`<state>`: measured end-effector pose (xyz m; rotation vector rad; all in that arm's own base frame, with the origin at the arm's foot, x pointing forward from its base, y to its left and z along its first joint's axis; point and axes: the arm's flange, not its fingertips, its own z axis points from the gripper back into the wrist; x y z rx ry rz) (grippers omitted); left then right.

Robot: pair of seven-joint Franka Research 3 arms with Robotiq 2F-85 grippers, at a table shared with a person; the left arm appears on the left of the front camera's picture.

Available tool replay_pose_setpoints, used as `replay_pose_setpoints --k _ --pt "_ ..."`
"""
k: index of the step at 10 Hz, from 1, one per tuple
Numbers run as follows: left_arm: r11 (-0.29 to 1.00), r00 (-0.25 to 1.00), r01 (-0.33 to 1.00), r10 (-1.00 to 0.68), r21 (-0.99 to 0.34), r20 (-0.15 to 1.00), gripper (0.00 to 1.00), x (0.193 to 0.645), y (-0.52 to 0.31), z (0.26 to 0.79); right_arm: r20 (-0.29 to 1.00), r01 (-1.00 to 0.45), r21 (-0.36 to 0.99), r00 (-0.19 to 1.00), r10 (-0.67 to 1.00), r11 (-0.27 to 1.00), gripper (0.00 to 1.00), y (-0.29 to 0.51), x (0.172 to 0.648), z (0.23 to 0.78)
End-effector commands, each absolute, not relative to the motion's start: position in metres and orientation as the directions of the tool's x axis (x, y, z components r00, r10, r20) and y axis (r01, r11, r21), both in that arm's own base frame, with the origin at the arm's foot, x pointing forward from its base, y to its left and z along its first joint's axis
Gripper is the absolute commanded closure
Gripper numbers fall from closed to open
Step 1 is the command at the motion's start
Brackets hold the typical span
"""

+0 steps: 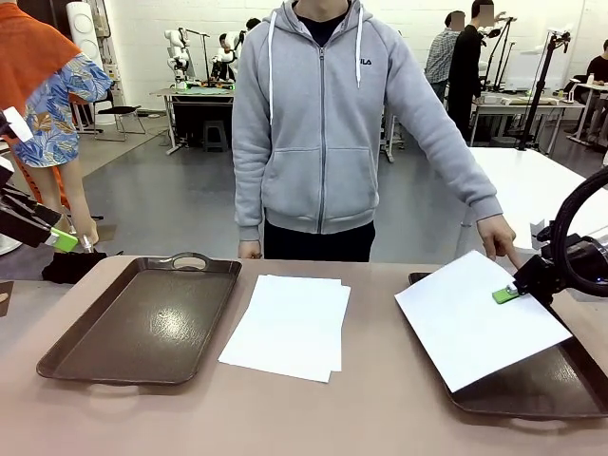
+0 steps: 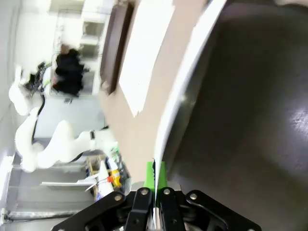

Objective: Sort the A4 documents.
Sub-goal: Place the A4 Paper in the designated Handle tray.

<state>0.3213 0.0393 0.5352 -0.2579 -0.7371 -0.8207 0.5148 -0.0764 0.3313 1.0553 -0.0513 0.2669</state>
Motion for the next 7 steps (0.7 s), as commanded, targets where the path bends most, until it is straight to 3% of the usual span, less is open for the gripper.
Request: replay_pose_setpoints --k 1,7 --pt "0.666 0.453 0.744 -0.566 0.058 0.689 0.00 0.322 0.040 0.534 0.199 -0.205 0.791 0.977 0.075 0.577 0.99 -0.072 0.508 0.328" --pt "0.666 0.453 0.744 -0.566 0.058 0.689 0.00 0.322 0.040 0.534 0.165 -0.156 0.718 0.985 0.053 0.678 0.99 -0.081 0.523 0.327"
